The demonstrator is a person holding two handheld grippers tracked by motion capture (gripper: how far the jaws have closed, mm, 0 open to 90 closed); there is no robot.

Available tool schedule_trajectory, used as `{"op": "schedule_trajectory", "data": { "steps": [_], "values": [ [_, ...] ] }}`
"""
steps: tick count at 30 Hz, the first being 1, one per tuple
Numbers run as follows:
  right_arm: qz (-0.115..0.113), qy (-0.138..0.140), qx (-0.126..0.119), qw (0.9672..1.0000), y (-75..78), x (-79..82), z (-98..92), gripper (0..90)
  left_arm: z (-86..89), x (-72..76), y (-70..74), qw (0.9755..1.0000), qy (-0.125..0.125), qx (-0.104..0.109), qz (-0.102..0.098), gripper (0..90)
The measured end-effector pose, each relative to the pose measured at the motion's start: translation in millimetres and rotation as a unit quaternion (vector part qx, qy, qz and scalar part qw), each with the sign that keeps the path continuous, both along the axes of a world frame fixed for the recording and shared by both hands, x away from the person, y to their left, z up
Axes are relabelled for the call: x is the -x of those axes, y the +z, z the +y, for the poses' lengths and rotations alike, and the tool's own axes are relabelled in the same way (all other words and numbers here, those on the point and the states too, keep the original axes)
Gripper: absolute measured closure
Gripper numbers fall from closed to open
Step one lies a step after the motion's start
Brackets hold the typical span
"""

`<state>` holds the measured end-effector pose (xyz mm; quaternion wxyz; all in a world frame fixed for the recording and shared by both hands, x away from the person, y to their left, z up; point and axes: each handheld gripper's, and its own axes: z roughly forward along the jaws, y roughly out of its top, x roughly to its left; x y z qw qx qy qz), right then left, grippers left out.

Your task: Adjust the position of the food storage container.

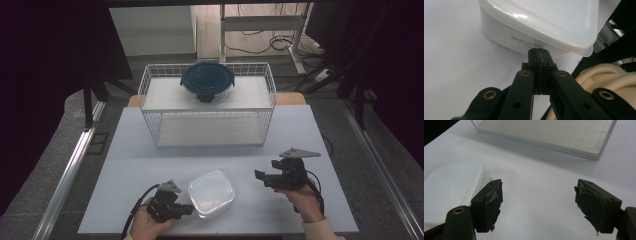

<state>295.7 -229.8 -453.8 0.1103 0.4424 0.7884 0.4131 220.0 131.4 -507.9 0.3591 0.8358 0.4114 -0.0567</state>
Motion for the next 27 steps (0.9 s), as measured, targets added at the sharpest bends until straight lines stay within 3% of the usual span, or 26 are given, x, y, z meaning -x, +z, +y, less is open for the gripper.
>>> {"op": "schedule_trajectory", "data": {
  "steps": [7, 15, 21, 24, 27],
  "values": [
    [-0.003, -0.007, -0.003, 1.0000, 1.2, -1.2, -4.8, 21.5, -23.9, -15.2, 3.8, 0.9999, -0.010, 0.004, -0.008, 90.0],
    [-0.006, -0.012, -0.007, 0.9999, 4.2, -0.6, -8.0, 21.5, -38.7, -25.4, 3.1, 0.9999, -0.012, 0.007, -0.010, 90.0],
    [-0.009, -0.014, -0.006, 0.9998, 6.1, 0.2, -10.0, 21.6, -20.8, -18.8, 13.8, 0.9995, 0.007, 0.016, -0.028, 90.0],
    [-0.011, -0.016, -0.005, 0.9998, 8.1, 1.6, -11.3, 21.5, -1.0, -17.6, 21.7, 0.9983, 0.032, 0.026, -0.041, 90.0],
    [-0.010, -0.020, -0.006, 0.9997, 9.3, 2.8, -12.1, 22.1, 20.1, -20.3, 28.8, 0.9955, 0.068, 0.037, -0.056, 87.6]
  ]
}}
